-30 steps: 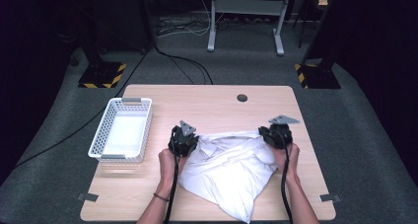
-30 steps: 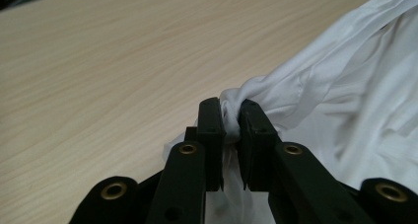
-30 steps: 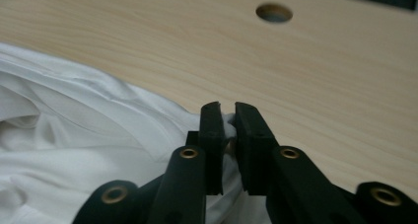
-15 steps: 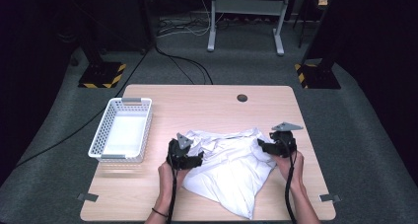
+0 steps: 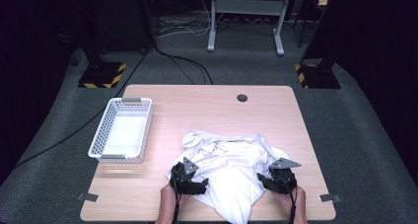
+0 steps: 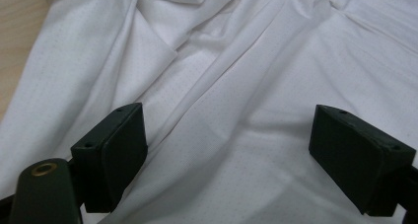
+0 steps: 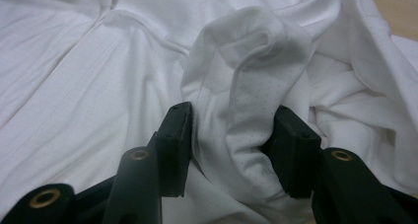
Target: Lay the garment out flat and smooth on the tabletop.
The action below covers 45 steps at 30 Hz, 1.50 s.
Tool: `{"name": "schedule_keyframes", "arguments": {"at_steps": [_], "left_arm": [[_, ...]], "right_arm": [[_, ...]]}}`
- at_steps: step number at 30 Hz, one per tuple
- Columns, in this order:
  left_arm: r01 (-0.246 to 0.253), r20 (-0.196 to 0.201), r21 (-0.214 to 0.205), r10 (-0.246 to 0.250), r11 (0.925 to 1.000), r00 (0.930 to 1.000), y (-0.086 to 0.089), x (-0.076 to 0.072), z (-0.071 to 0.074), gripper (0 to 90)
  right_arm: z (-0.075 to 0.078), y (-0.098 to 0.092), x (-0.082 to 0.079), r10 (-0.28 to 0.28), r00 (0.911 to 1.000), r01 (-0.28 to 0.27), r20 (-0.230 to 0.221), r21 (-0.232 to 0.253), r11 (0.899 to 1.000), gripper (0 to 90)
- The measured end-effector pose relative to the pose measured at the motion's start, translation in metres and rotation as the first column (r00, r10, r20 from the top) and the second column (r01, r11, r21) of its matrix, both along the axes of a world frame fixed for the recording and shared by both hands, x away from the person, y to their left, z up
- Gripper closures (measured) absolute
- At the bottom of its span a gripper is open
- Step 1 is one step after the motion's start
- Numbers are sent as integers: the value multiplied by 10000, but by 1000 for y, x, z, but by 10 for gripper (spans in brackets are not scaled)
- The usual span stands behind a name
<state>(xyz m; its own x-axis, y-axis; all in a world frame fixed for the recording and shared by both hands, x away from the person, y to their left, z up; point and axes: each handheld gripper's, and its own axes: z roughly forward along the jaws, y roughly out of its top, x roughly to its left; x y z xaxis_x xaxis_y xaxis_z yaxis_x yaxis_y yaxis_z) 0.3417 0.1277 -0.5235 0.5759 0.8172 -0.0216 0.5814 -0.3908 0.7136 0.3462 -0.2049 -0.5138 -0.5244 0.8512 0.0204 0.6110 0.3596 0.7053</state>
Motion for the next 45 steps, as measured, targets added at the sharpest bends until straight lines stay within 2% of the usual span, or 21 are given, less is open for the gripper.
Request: {"name": "schedule_keyframes", "arguments": {"at_steps": [2, 4, 6, 8, 10, 12, 14, 15, 17, 24, 26, 28, 30, 31, 34, 37, 39, 40, 42, 44, 45], "left_arm": [[45, 239, -142, -41, 9999, 9997, -2, -3, 3, 83], [23, 531, -268, -9, 9996, 9986, -5, 1, 7, 75], [114, 373, -144, -108, 9998, 9992, -10, 9, 6, 45], [275, 150, -11, -275, 9996, 9995, -16, 14, 1, 39], [397, 61, 198, -398, 9990, 9992, -20, 14, -4, 31], [391, 114, 136, -393, 9991, 9992, -18, 13, -4, 22], [420, 175, 126, -422, 9990, 9990, -18, 13, -5, 22], [412, 172, 135, -415, 9991, 9990, -18, 13, -5, 21], [419, 172, 138, -422, 9990, 9990, -19, 13, -5, 20], [415, 173, 137, -417, 9990, 9990, -19, 13, -5, 21], [392, 173, 144, -395, 9991, 9991, -19, 13, -5, 20], [359, 169, 148, -362, 9992, 9992, -18, 12, -5, 20], [331, 155, 160, -333, 9993, 9993, -18, 12, -5, 20], [322, 164, 150, -324, 9994, 9993, -18, 12, -5, 20], [294, 156, 152, -296, 9995, 9994, -18, 12, -5, 20], [272, 165, 149, -275, 9995, 9995, -18, 11, -5, 20], [275, 165, 151, -277, 9995, 9995, -18, 11, -5, 20], [279, 163, 153, -281, 9995, 9995, -18, 11, -5, 20], [288, 168, 147, -291, 9995, 9994, -18, 11, -5, 20], [333, 169, 166, -336, 9993, 9993, -16, 11, -5, 21], [334, 150, 150, -336, 9993, 9993, -16, 11, -5, 21]], "right_arm": [[9, -3, -3, 218, 9991, -211, -366, 204, 9996, 516], [26, -11, 2, -9, 9995, -11, 304, 648, 9979, 506], [44, -17, 21, -528, 9960, 469, 724, 806, 9956, 483], [53, -20, 50, -769, 9951, 715, 621, 855, 9938, 474], [47, -19, 85, -808, 9967, 811, -80, 598, 9949, 449], [33, -16, 112, -726, 9934, 758, -888, 333, 9966, 462], [23, -12, 125, -527, 9897, 560, -1333, 212, 9982, 610], [18, -11, 130, -398, 9889, 431, -1432, 195, 9989, 755], [16, -10, 138, -481, 9912, 489, -1234, 36, 9988, 869], [41, -8, 181, -1534, 9881, 1535, -115, 37, 9881, 874], [43, -4, 194, -1851, 9825, 1855, 195, -155, 9825, 851], [39, 0, 204, -2062, 9785, 2054, -56, -677, 9763, 714], [37, 1, 204, -2192, 9754, 2168, -219, -802, 9729, 548], [40, 0, 199, -2361, 9717, 2346, -68, -876, 9681, 509], [52, -3, 173, -2274, 9733, 2293, 312, -809, 9700, 453], [56, -5, 140, -1857, 9824, 1865, 179, -1100, 9763, 421], [51, -8, 124, -1714, 9852, 1709, 73, -1280, 9769, 419], [45, -11, 117, -1764, 9843, 1745, 17, -1546, 9724, 415], [33, -15, 114, -1647, 9858, 1576, -315, -1618, 9742, 430], [20, -20, 118, -1472, 9874, 1352, -581, -1745, 9753, 573], [18, -21, 120, -1460, 9873, 1352, -620, -1527, 9790, 666]]}}
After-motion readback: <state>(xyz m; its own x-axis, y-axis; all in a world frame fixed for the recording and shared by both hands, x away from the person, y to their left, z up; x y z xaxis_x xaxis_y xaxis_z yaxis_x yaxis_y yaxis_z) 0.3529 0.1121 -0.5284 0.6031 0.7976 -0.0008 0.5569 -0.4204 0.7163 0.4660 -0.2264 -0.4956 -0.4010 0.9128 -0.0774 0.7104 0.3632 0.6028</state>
